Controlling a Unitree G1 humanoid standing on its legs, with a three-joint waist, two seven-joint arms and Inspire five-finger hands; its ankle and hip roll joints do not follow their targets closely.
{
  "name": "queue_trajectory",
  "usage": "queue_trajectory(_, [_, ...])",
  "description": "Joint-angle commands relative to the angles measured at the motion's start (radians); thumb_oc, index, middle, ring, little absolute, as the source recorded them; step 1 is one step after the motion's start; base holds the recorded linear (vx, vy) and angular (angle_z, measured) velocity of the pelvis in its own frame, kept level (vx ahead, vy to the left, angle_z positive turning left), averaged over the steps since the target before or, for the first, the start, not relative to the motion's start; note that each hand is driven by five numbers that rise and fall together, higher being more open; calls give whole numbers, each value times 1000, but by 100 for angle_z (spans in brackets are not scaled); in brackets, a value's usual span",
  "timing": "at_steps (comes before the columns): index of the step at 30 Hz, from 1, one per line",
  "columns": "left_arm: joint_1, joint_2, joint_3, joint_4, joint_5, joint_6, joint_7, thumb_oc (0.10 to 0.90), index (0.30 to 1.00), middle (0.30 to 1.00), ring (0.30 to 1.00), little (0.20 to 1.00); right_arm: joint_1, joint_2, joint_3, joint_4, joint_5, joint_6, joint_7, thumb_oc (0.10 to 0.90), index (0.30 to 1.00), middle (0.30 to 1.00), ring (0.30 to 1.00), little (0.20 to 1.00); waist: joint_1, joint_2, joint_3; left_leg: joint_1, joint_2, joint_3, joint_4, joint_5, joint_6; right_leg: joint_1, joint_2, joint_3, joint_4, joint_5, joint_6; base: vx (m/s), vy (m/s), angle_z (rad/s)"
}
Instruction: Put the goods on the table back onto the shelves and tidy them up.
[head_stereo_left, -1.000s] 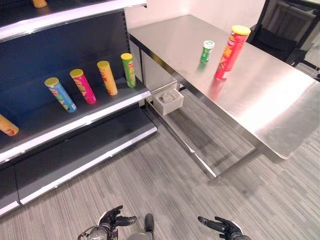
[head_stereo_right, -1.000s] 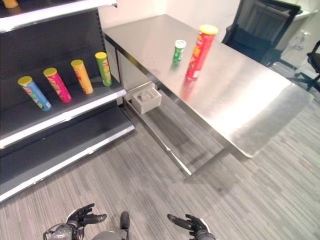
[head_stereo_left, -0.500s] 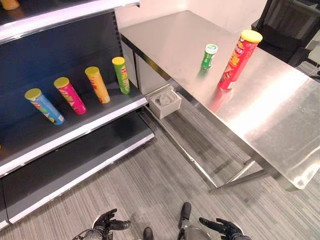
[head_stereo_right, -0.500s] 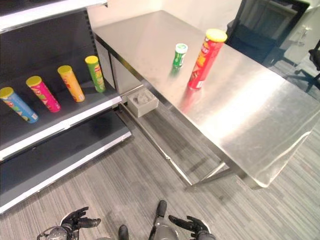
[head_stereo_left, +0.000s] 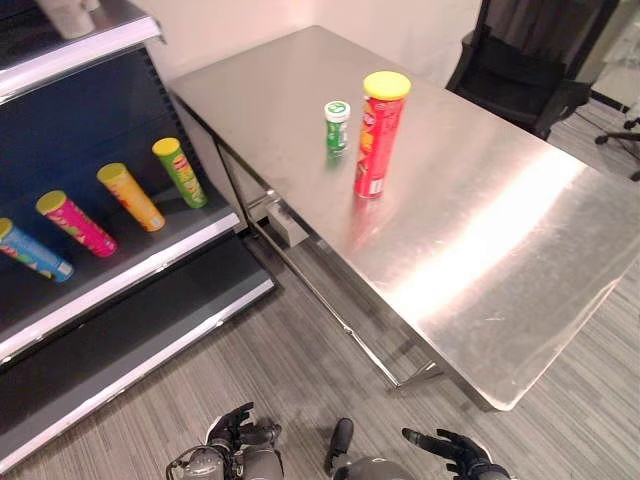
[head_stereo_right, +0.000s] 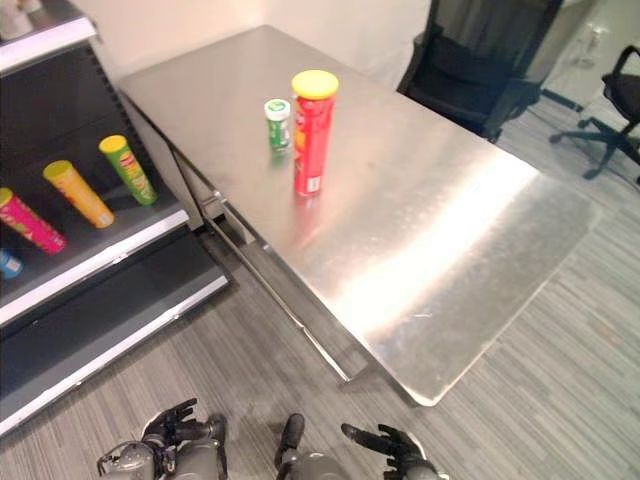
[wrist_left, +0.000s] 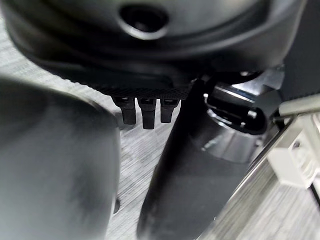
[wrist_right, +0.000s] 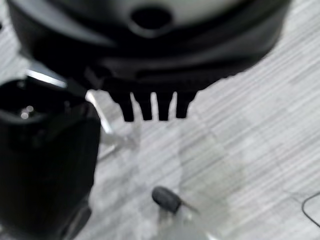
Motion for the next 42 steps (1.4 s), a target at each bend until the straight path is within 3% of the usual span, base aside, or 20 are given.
queue_trajectory(1, [-6, 25, -11, -51, 2, -42, 9, 800, 900, 900, 900, 900, 21, -61, -8, -41, 0, -27, -9, 800, 900, 900, 900, 900, 42, 34, -26, -18, -47, -82, 91, 21, 68, 85, -131, 121, 3, -22, 74, 148, 189, -81])
queue_trajectory(4, [6, 25, 0, -42, 5, -47, 11, 800, 900, 900, 900, 900, 11, -53, -15, -37, -8, -25, -10, 800, 900, 900, 900, 900, 41, 47, -50, 56, -65, -47, 51, 0, 72, 84, -166, 150, 3, -5, 96, 135, 273, -65])
queue_trajectory(9, [4, 41, 15, -27, 3, -50, 11, 800, 900, 900, 900, 900, 9, -33, -12, -30, -12, -20, -1, 800, 900, 900, 900, 900, 44, 36, -58, 94, -91, 3, 34, -21, 98, 82, -206, 174, 3, 16, 117, 83, 201, -35])
queue_trajectory(17, [-24, 70, 54, 16, -6, -53, 25, 800, 900, 900, 900, 900, 8, 2, -59, 90, 12, -3, 1, 800, 900, 900, 900, 900, 31, -4, -67, 121, -133, 73, 15, -62, 139, 35, -263, 209, 26, 63, 161, 35, 150, -10])
queue_trajectory(20, [-21, 101, 93, -2, -22, -60, 21, 800, 900, 900, 900, 900, 40, -49, -206, 171, 79, -1, -17, 800, 900, 900, 900, 900, 9, -27, -65, 124, -137, 98, 15, -76, 148, 10, -271, 225, 30, 81, 175, 19, 83, -29])
queue_trajectory(21, [-21, 101, 93, -2, -22, -60, 21, 800, 900, 900, 900, 900, 40, -50, -206, 171, 79, -1, -17, 800, 900, 900, 900, 900, 10, -26, -65, 125, -137, 98, 15, -76, 148, 10, -271, 226, 31, 81, 176, 25, 32, -29])
queue_trajectory(24, [-8, 127, 115, -31, -9, -61, 7, 800, 900, 900, 900, 900, 102, -241, -486, 254, 173, -7, -60, 800, 900, 900, 900, 900, -16, -47, -67, 129, -138, 109, 15, -88, 148, 2, -276, 227, 27, 92, 191, 36, 35, -23])
queue_trajectory(25, [-9, 126, 114, -30, -9, -61, 8, 800, 900, 900, 900, 900, 103, -242, -487, 254, 173, -7, -59, 800, 900, 900, 900, 900, -15, -45, -68, 129, -137, 109, 15, -88, 148, 2, -276, 228, 27, 92, 191, 51, 34, -4])
queue_trajectory(26, [-6, 124, 120, -25, 5, -62, 8, 800, 900, 900, 900, 900, 114, -334, -612, 224, 220, -26, -94, 800, 900, 900, 900, 900, -29, -50, -73, 133, -137, 110, 15, -95, 148, 1, -276, 227, 22, 92, 195, 62, 16, -6])
queue_trajectory(28, [2, 116, 123, -21, 21, -61, 8, 800, 900, 900, 900, 900, 132, -420, -689, 103, 214, -57, -134, 800, 900, 900, 900, 900, -35, -53, -78, 134, -134, 113, 15, -99, 145, 0, -275, 225, 19, 93, 198, 55, 11, -7])
queue_trajectory(29, [11, 111, 123, -26, 28, -62, 8, 800, 900, 900, 900, 900, 144, -452, -729, -23, 205, -81, -149, 800, 900, 900, 900, 900, -39, -53, -79, 142, -132, 115, 15, -105, 144, 4, -275, 225, 18, 90, 200, 28, -6, -19])
queue_trajectory(30, [21, 100, 121, -25, 41, -60, -1, 800, 900, 900, 900, 900, 139, -506, -745, -258, 175, -121, -164, 800, 900, 900, 900, 900, -40, -54, -81, 150, -127, 120, 15, -107, 141, 6, -274, 224, 16, 90, 199, 28, -9, -23])
queue_trajectory(31, [25, 95, 119, -20, 48, -57, -5, 800, 900, 900, 900, 900, 139, -513, -745, -431, 166, -141, -156, 800, 900, 900, 900, 900, -42, -55, -84, 151, -125, 125, 15, -103, 139, 4, -273, 226, 14, 93, 196, 4, -10, -24])
queue_trajectory(32, [25, 95, 119, -20, 48, -57, -5, 800, 900, 900, 900, 900, 139, -513, -745, -431, 166, -141, -156, 800, 900, 900, 900, 900, -42, -55, -84, 151, -125, 125, 15, -103, 139, 4, -273, 226, 14, 93, 196, 15, -11, -14])
queue_trajectory(33, [33, 93, 113, -32, 56, -57, -14, 800, 900, 900, 900, 900, 106, -557, -714, -635, 163, -172, -121, 800, 900, 900, 900, 900, -38, -56, -90, 159, -118, 131, 15, -104, 136, 6, -270, 228, 12, 90, 192, 46, -24, -10])
queue_trajectory(35, [53, 92, 107, -53, 66, -59, -30, 800, 900, 900, 900, 900, 72, -580, -676, -805, 167, -203, -69, 800, 900, 900, 900, 900, -29, -55, -97, 173, -110, 134, 15, -109, 132, 19, -266, 224, 9, 82, 190, 52, -44, -11])
queue_trajectory(42, [87, 97, 78, -88, 70, -62, -62, 800, 900, 900, 900, 900, -72, -603, -534, -969, 295, -237, 29, 800, 900, 900, 900, 900, 8, -55, -119, 182, -99, 123, 15, -103, 121, 48, -262, 199, 3, 71, 184, 27, -35, 14])
